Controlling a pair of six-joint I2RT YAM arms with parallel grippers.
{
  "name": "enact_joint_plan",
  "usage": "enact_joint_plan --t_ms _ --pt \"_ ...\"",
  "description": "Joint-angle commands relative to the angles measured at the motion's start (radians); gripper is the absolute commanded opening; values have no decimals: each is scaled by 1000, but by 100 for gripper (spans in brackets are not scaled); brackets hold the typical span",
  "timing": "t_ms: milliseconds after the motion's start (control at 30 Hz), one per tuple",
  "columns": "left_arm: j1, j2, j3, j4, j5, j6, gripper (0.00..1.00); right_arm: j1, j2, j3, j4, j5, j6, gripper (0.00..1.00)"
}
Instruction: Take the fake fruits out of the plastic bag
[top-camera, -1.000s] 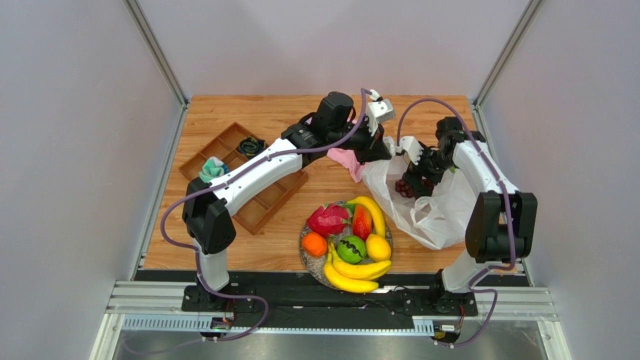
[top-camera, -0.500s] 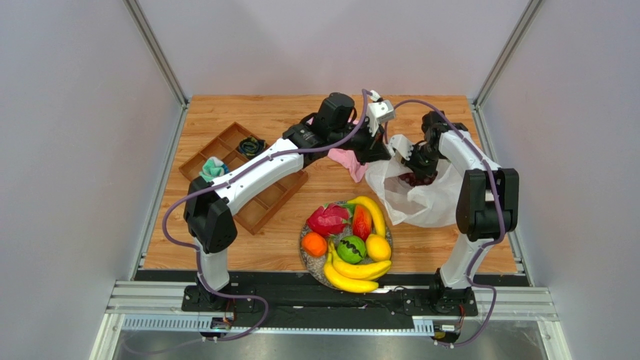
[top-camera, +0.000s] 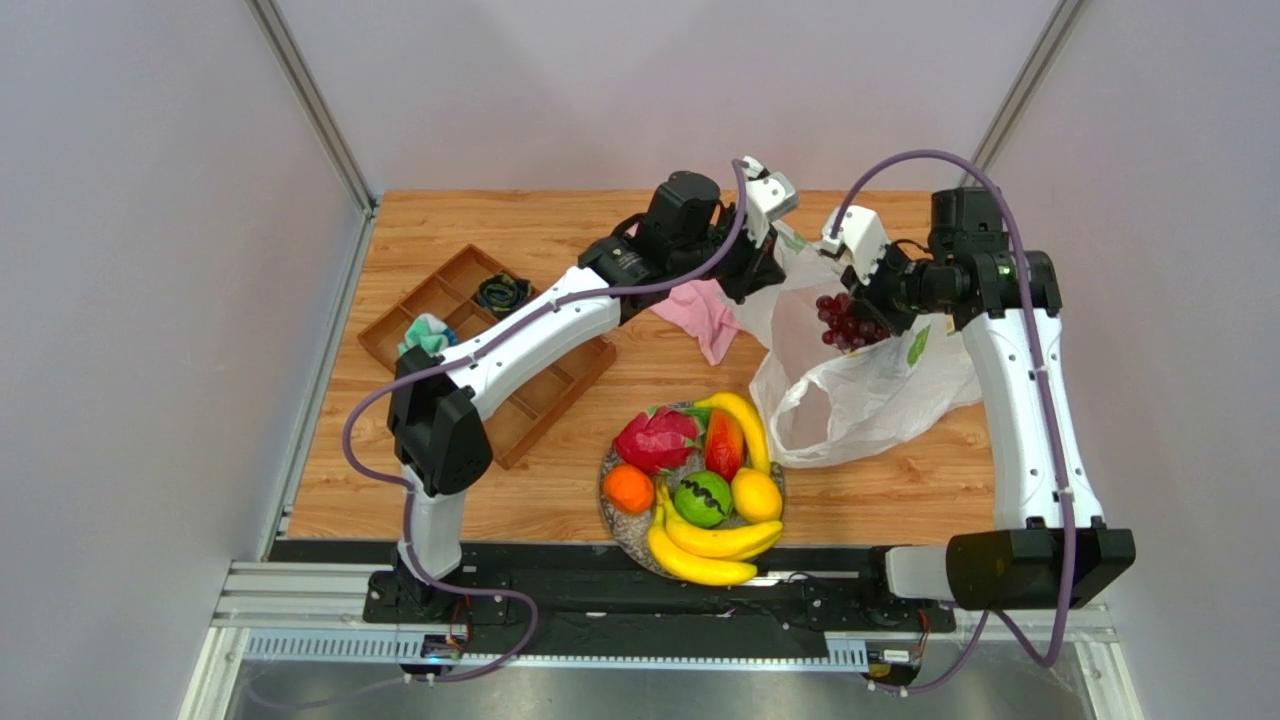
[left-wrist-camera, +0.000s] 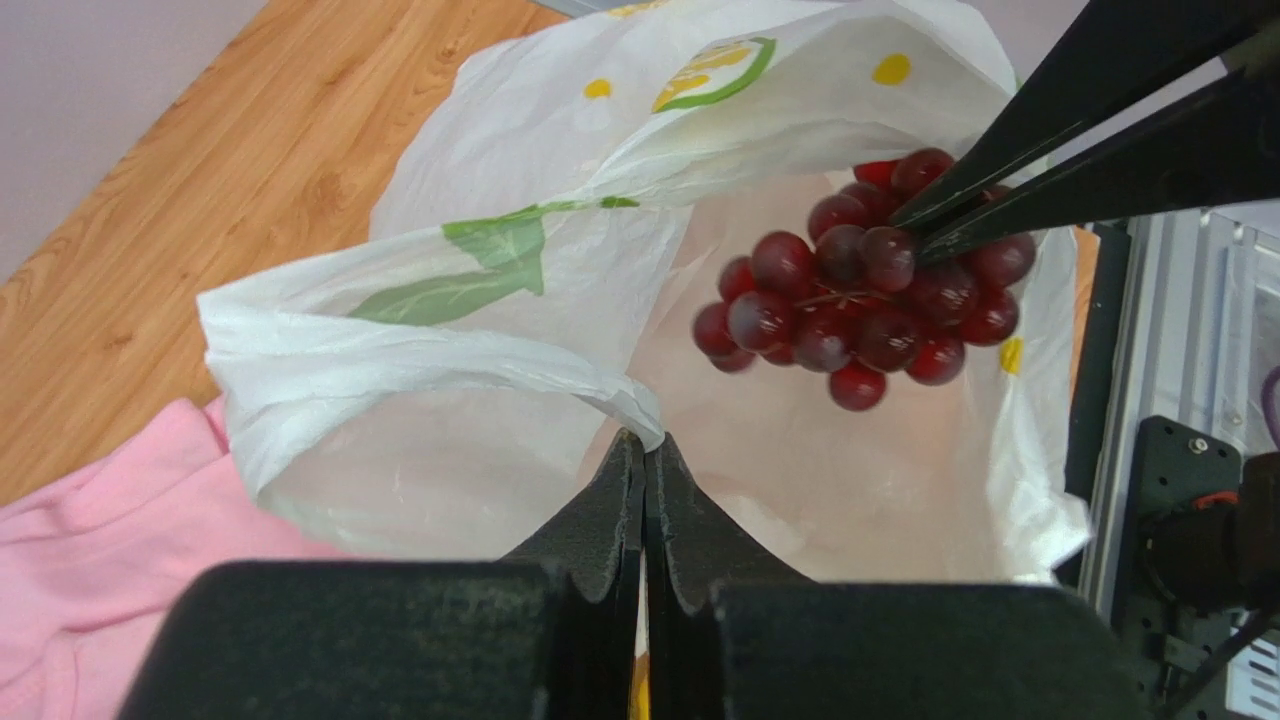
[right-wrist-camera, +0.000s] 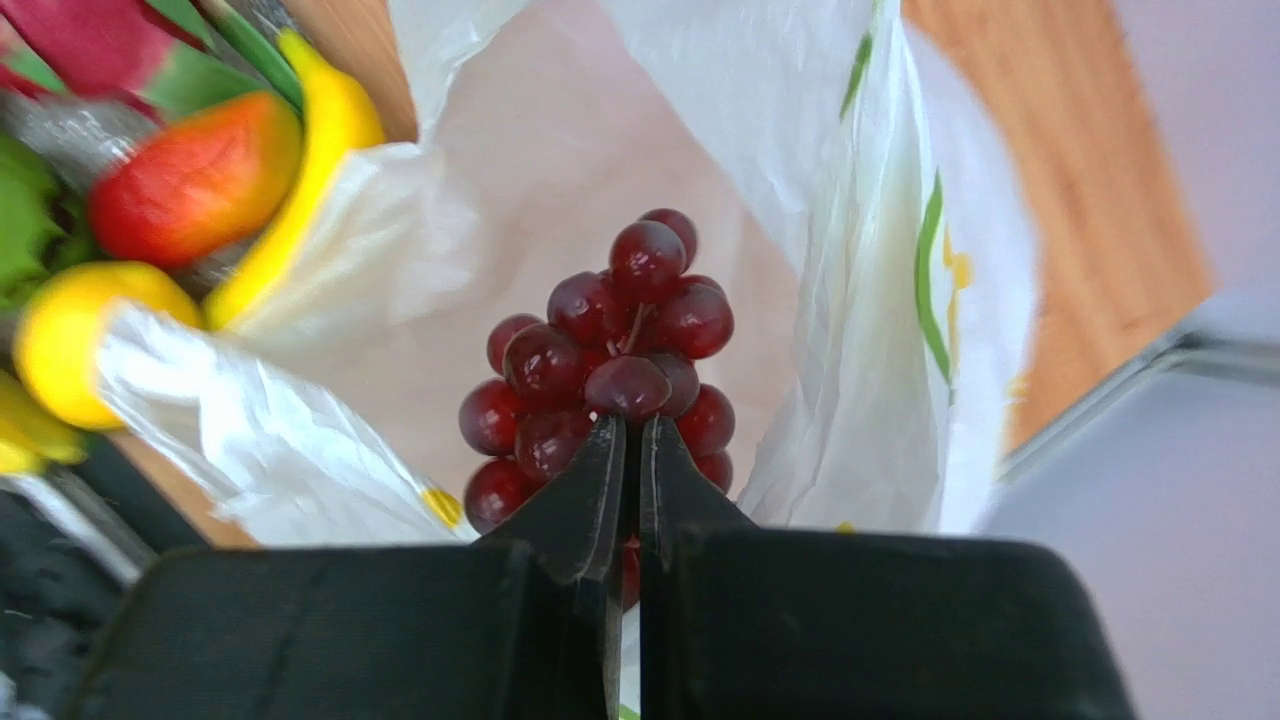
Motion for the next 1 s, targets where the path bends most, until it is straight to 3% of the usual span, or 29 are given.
enact_joint_plan --t_ms 0,133,200,267,400,533,800,967 --pt "-3 25 36 49 -48 -21 0 -98 -3 -26 40 -220 282 0" --pt "-3 37 18 81 -57 -64 0 -126 86 58 55 -489 567 0" --pt "-3 45 12 81 -52 -81 0 -147 132 84 162 -641 775 0" --pt "-1 50 7 84 -49 -107 0 -164 146 118 256 -668 862 0" --pt "5 59 0 73 -98 -124 0 -196 235 442 123 -659 792 0" --pt "15 80 26 63 -140 -90 0 -221 284 572 100 -650 816 0" --pt "72 152 240 116 -209 6 0 -229 189 540 161 -472 839 0" --pt "95 143 332 158 -280 86 0 -230 157 477 189 -518 823 0"
